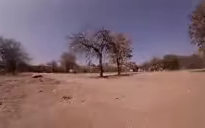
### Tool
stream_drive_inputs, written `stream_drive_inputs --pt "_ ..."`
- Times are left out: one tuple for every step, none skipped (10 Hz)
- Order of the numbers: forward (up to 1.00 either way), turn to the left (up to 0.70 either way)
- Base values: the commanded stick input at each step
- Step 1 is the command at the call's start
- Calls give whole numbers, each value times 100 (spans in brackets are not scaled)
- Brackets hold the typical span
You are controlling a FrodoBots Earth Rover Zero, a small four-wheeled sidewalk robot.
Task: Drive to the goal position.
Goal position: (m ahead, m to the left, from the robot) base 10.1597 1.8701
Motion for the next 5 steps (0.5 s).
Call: stream_drive_inputs --pt "100 0" --pt "100 0" --pt "100 0" --pt "100 0" --pt "100 0"
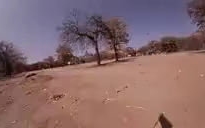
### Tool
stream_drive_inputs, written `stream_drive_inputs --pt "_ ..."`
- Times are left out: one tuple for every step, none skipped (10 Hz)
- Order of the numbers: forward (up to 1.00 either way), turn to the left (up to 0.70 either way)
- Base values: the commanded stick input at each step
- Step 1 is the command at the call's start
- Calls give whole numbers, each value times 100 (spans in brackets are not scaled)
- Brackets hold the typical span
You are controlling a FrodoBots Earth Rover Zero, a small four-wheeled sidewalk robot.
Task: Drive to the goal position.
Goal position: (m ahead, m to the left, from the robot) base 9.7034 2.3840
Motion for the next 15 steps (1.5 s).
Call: stream_drive_inputs --pt "100 0" --pt "100 0" --pt "100 0" --pt "100 0" --pt "100 0" --pt "100 0" --pt "100 0" --pt "100 0" --pt "100 0" --pt "100 0" --pt "100 0" --pt "100 0" --pt "100 0" --pt "100 0" --pt "100 0"
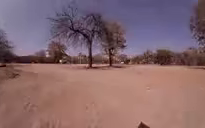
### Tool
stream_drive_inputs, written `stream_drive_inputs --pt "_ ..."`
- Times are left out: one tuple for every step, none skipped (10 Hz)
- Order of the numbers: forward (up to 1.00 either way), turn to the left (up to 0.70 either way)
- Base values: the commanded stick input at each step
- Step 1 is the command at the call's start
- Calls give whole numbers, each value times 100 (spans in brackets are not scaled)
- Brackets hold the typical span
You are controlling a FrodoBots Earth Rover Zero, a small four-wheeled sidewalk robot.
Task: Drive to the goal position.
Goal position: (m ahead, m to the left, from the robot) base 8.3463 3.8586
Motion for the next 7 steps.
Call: stream_drive_inputs --pt "100 0" --pt "100 0" --pt "100 0" --pt "100 0" --pt "100 0" --pt "100 0" --pt "100 0"
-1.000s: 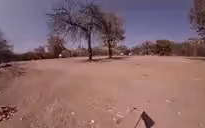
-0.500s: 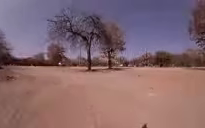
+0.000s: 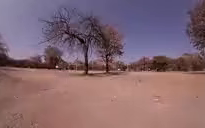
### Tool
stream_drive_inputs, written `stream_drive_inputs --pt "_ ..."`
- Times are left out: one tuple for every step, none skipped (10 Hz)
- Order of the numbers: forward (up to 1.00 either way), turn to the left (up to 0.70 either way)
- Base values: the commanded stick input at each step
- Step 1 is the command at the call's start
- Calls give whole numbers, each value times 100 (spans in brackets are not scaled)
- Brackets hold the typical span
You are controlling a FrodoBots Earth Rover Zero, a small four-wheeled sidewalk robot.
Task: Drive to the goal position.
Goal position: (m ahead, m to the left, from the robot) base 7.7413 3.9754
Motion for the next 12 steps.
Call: stream_drive_inputs --pt "100 0" --pt "100 0" --pt "100 0" --pt "100 0" --pt "100 0" --pt "100 0" --pt "100 0" --pt "100 0" --pt "100 0" --pt "100 0" --pt "100 3" --pt "92 37"
